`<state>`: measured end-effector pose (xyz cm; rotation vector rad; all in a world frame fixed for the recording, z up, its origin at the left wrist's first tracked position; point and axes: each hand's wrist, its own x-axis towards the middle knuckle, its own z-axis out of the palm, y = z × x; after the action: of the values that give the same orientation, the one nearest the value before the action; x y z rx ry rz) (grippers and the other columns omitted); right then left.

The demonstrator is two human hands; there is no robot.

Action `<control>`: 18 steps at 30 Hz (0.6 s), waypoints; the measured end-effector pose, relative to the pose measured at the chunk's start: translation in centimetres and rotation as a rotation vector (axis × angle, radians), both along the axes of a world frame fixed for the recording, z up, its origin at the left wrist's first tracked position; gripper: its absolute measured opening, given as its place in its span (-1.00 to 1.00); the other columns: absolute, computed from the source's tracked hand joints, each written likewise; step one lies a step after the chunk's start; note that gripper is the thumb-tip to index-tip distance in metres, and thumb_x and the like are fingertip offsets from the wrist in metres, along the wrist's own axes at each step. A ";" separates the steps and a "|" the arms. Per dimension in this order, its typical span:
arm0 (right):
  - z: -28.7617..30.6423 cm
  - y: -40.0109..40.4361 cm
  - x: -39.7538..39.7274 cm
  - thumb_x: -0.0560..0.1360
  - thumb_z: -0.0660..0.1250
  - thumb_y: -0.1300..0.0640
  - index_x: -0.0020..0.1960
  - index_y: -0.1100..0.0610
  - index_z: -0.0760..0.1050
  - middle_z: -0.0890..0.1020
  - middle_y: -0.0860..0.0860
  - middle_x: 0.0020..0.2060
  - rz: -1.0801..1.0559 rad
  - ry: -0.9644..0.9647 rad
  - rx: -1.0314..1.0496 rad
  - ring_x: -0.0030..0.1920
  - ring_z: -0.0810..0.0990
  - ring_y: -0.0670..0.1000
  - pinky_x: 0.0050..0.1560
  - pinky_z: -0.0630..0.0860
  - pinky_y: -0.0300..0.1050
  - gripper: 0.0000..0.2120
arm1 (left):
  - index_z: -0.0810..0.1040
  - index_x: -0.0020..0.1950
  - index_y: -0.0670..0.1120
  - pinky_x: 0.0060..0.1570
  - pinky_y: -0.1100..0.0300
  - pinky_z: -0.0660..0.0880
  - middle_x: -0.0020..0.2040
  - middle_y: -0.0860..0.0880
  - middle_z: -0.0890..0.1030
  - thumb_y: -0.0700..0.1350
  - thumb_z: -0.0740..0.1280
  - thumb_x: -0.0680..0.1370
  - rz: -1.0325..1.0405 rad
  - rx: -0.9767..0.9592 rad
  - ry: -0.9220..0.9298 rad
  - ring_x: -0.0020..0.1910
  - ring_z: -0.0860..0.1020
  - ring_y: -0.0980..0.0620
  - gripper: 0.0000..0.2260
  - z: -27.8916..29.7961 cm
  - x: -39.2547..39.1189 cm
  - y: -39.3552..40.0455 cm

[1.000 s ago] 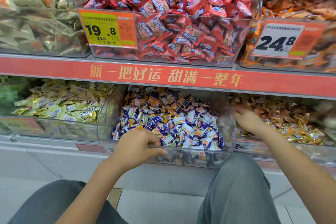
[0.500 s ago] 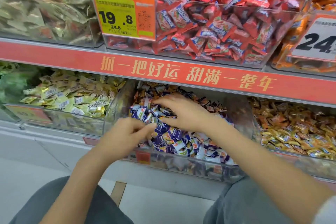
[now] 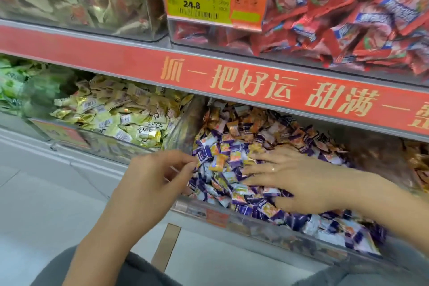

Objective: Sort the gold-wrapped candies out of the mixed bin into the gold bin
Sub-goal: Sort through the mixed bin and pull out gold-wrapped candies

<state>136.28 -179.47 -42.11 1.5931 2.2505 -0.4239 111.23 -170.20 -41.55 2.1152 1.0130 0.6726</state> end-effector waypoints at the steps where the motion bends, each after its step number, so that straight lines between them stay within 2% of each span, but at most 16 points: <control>1: 0.5 0.0 0.0 0.57 0.16 -0.06 0.48 -0.26 0.13 0.02 -0.32 0.50 -0.037 0.043 -0.028 0.50 -0.16 -0.19 0.48 -0.21 -0.07 -0.50 | 0.65 -0.15 0.07 -0.39 0.30 0.50 -0.34 0.20 0.62 -0.13 0.37 0.51 -0.010 -0.002 0.012 -0.42 0.60 0.24 -0.89 0.0 0.0 0.1; 3: 1.5 0.7 -0.1 0.53 0.20 -0.08 0.32 -0.25 0.38 0.31 -0.34 0.39 -0.146 0.214 -0.038 0.43 0.15 -0.25 0.49 0.07 -0.03 -0.64 | 0.66 -0.16 0.04 -0.39 0.31 0.49 -0.35 0.18 0.62 -0.11 0.37 0.51 -0.009 -0.009 0.016 -0.43 0.59 0.25 -0.90 0.0 0.0 0.3; 5: 2.2 2.5 -0.6 0.52 0.24 -0.08 0.11 -0.19 0.55 0.56 -0.32 0.10 -0.286 0.447 0.038 0.12 0.50 -0.27 0.25 0.43 -0.06 -0.80 | 0.65 -0.17 0.06 -0.39 0.31 0.49 -0.33 0.20 0.61 -0.09 0.36 0.51 -0.011 -0.010 0.011 -0.44 0.59 0.24 -0.89 0.1 0.1 0.2; 6: 2.4 3.8 -0.9 0.52 0.28 -0.06 0.04 -0.13 0.57 0.60 -0.28 -0.02 -0.327 0.527 0.142 -0.01 0.55 -0.25 0.14 0.49 -0.09 -0.86 | 0.64 -0.18 0.07 -0.38 0.29 0.50 -0.31 0.20 0.61 -0.08 0.36 0.52 -0.016 -0.008 0.014 -0.44 0.59 0.24 -0.89 0.1 0.2 0.2; 7: 2.1 5.1 -1.2 0.52 0.32 -0.02 0.03 -0.07 0.57 0.61 -0.24 -0.05 -0.324 0.561 0.257 -0.06 0.54 -0.24 0.10 0.49 -0.12 -0.88 | 0.64 -0.18 0.07 -0.36 0.27 0.50 -0.30 0.20 0.61 -0.08 0.35 0.52 -0.020 -0.007 0.017 -0.44 0.60 0.23 -0.89 0.1 0.3 0.1; 8: 1.7 6.4 -1.6 0.50 0.37 0.02 0.10 -0.04 0.55 0.59 -0.22 0.02 -0.299 0.568 0.324 -0.03 0.51 -0.23 0.13 0.45 -0.20 -0.82 | 0.65 -0.17 0.08 -0.35 0.22 0.51 -0.29 0.18 0.61 -0.08 0.35 0.52 -0.021 -0.013 0.016 -0.44 0.60 0.22 -0.88 0.2 0.3 0.1; 10: 0.6 8.3 -2.8 0.47 0.42 0.00 0.34 -0.05 0.41 0.44 -0.18 0.28 -0.216 0.540 0.295 0.18 0.38 -0.24 0.22 0.28 -0.40 -0.54 | 0.65 -0.16 0.09 -0.32 0.13 0.53 -0.30 0.16 0.61 -0.08 0.34 0.52 -0.016 -0.025 0.013 -0.44 0.60 0.21 -0.88 0.2 0.4 0.2; 11: -0.4 8.8 -3.2 0.48 0.40 -0.04 0.41 -0.08 0.34 0.33 -0.14 0.40 -0.155 0.470 0.236 0.31 0.30 -0.20 0.29 0.21 -0.37 -0.47 | 0.65 -0.16 0.09 -0.31 0.10 0.54 -0.30 0.16 0.61 -0.08 0.34 0.52 -0.014 -0.030 0.015 -0.44 0.60 0.20 -0.88 0.2 0.5 0.2; 12: -1.4 9.0 -3.7 0.50 0.36 -0.07 0.43 -0.09 0.31 0.23 -0.10 0.48 -0.087 0.367 0.199 0.42 0.22 -0.10 0.39 0.18 -0.23 -0.47 | 0.64 -0.15 0.10 -0.31 0.08 0.56 -0.29 0.17 0.61 -0.08 0.34 0.52 -0.014 -0.036 0.019 -0.43 0.60 0.21 -0.88 0.3 0.5 0.2; 14: -2.7 8.1 -4.0 0.57 0.25 -0.07 0.39 -0.07 0.36 0.17 -0.06 0.51 -0.002 0.228 0.206 0.46 0.17 0.05 0.42 0.23 0.03 -0.60 | 0.64 -0.14 0.11 -0.31 0.10 0.56 -0.26 0.20 0.61 -0.08 0.34 0.52 -0.016 -0.054 0.019 -0.43 0.60 0.21 -0.88 0.3 0.5 0.2; 16: -2.9 6.3 -3.4 0.61 0.18 -0.04 0.36 -0.05 0.40 0.28 -0.11 0.44 0.008 0.249 0.175 0.39 0.24 0.01 0.36 0.29 0.04 -0.66 | 0.64 -0.14 0.10 -0.32 0.16 0.55 -0.27 0.20 0.62 -0.08 0.34 0.52 -0.010 -0.081 0.005 -0.43 0.60 0.21 -0.89 0.3 0.4 0.4; 18: -2.5 4.5 -2.7 0.62 0.13 -0.07 0.39 -0.09 0.38 0.26 -0.18 0.45 0.003 0.257 0.122 0.41 0.22 -0.07 0.41 0.22 -0.04 -0.65 | 0.64 -0.14 0.09 -0.33 0.21 0.53 -0.28 0.18 0.62 -0.07 0.34 0.52 -0.010 -0.088 0.005 -0.43 0.61 0.21 -0.89 0.3 0.2 0.4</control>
<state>133.61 -175.00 -44.56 1.6777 2.5128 -0.5263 111.45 -169.78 -41.26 2.0460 1.0154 0.6069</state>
